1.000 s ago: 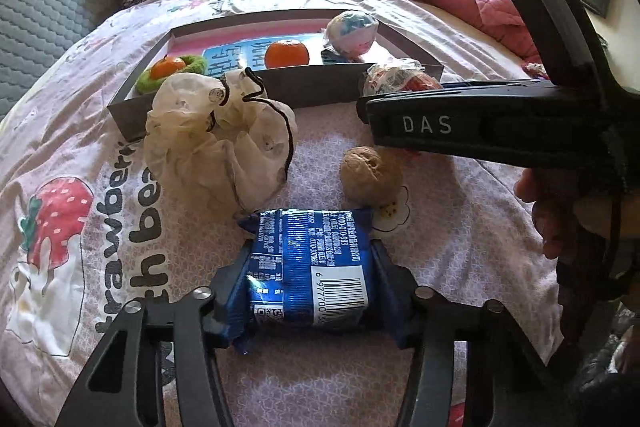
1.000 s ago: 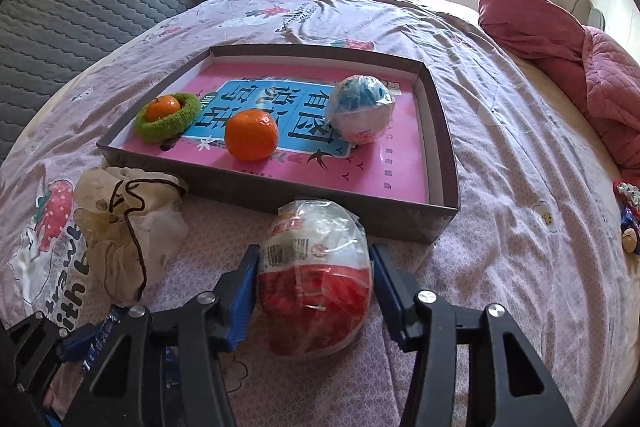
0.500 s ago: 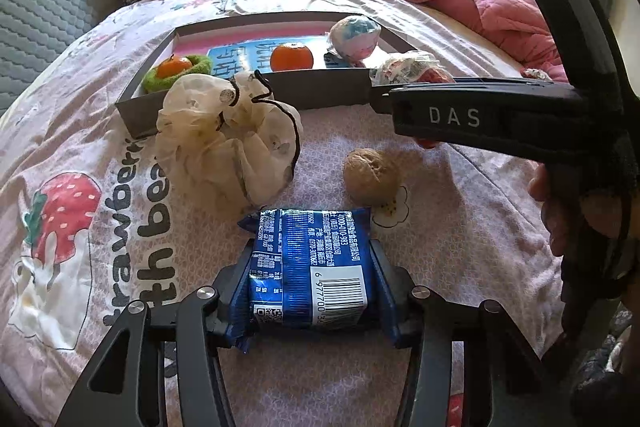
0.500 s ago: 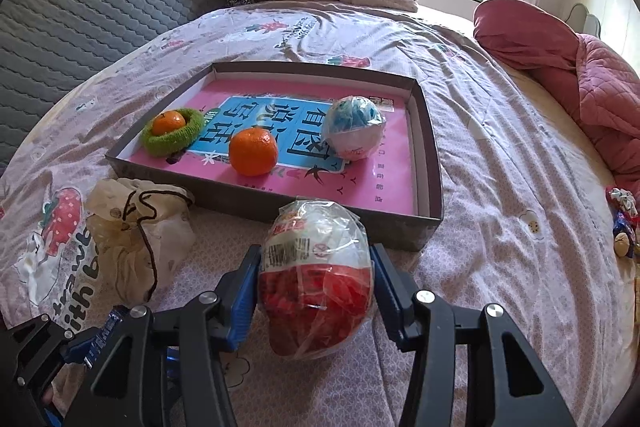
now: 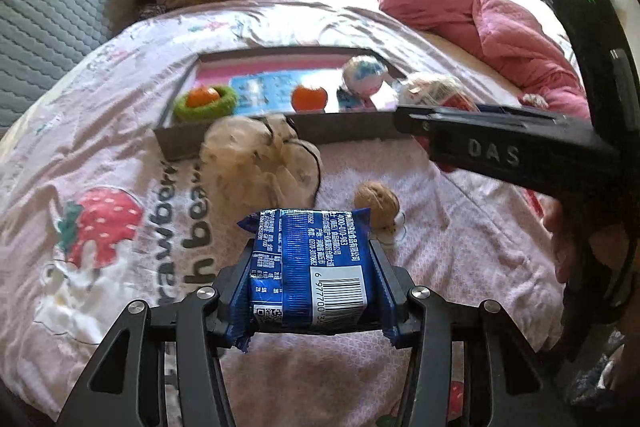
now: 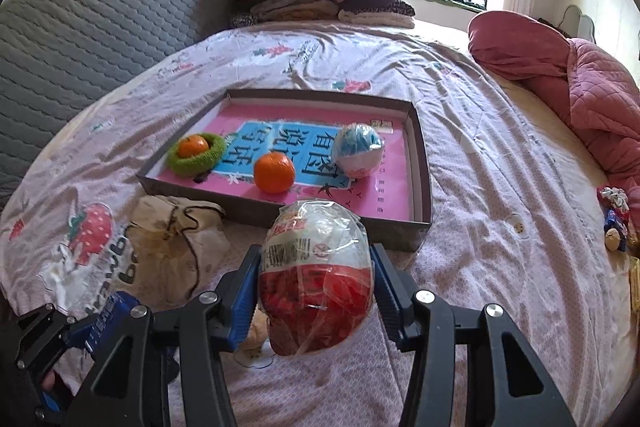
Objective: Organize objects
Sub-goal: 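Lift the snack packet and the wrapped egg with both tools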
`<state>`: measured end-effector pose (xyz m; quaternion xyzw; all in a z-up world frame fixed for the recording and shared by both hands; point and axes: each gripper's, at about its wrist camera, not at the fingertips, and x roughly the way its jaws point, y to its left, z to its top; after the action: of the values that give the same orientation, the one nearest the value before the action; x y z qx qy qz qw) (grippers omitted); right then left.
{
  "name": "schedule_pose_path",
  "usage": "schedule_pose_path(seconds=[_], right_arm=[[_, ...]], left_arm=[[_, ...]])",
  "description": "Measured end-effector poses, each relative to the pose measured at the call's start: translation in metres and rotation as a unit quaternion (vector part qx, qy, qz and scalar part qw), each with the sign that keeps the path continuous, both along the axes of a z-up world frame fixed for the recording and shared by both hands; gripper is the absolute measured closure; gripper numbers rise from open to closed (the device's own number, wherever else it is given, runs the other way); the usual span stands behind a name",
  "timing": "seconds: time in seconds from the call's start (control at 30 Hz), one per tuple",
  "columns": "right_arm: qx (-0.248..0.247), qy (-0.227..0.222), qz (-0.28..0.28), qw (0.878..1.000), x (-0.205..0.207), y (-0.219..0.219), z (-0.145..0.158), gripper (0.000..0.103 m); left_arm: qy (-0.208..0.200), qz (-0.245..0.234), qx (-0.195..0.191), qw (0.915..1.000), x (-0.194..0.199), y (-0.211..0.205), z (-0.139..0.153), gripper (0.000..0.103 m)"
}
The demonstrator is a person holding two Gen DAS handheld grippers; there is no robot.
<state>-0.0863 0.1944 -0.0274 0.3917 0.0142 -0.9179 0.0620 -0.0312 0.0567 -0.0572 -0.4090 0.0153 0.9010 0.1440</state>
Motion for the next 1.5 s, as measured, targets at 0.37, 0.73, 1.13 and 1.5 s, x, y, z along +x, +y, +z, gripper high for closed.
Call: schedule_pose_path(seconds=[0.37,0.73,1.13,1.5], right_arm=[[-0.003,0.017,0.002,1.0,0.026,-0.008,0.018,0.051],[-0.005,0.04,0.0,0.999,0.049,-0.011,0.042,0.051],[-0.003,0.066,-0.002,0.998,0.063,-0.011,0.065,0.051],[0.001,0.083,-0.002,0.997,0.071,-0.006,0.079,0.051]], left_arm=[[0.026,0.019,0.003,0.9995,0.012,-0.017,0.022,0.051],[0.043,0.037,0.009,0.9984,0.021,-0.033,0.042,0.051],[0.062,0.046,0.015,0.9969,0.026,-0.042,0.061,0.051],[0.079,0.051,0.023,0.9953,0.022,-0.048,0.081,0.05]])
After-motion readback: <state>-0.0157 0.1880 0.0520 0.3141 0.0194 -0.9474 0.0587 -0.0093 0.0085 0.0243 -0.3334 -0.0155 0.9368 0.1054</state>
